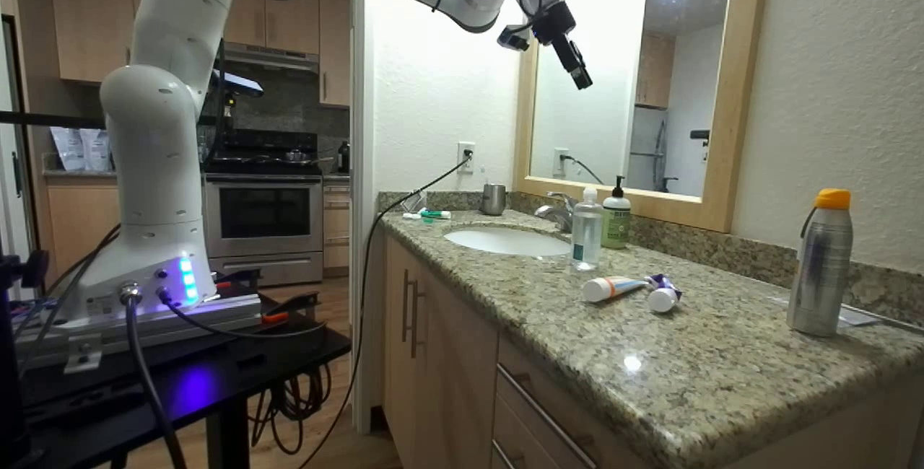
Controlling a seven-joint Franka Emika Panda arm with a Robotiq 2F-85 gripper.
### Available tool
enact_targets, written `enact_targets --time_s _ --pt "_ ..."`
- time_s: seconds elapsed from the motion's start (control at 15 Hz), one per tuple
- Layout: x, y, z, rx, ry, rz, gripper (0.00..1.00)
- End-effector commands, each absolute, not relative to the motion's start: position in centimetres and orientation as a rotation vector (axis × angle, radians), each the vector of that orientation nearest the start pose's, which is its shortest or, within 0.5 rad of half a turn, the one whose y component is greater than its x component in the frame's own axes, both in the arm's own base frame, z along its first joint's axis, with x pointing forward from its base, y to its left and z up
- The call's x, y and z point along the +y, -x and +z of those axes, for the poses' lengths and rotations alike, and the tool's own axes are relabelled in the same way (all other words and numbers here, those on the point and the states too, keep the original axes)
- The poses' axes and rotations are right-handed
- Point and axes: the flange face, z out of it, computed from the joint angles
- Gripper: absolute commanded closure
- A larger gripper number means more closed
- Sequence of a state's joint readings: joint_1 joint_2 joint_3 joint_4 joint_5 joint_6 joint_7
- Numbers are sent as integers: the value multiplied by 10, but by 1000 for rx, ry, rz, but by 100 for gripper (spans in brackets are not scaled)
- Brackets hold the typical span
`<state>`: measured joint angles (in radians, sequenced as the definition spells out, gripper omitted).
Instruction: Move the clear bottle to the left side of the counter
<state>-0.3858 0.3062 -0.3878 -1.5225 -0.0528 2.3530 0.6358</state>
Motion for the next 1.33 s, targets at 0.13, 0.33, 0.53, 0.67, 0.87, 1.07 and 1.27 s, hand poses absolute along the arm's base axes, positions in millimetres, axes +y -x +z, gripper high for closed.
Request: enact_targets --time_s 0.13,0.33,0.53,0.67,0.87,1.07,1.27 --pt "-480 -528 512 2070 2485 -716 0" --pt "-463 -535 507 1939 2564 -675 0" --pt "-470 -544 471 1940 2637 -362 0" --pt "-474 -542 454 2013 2709 -252 0" --pt "-474 -540 452 2040 2691 -308 0" --pt "-477 -543 448 2036 2666 -329 0" --pt "-502 -543 431 2116 2497 -327 0"
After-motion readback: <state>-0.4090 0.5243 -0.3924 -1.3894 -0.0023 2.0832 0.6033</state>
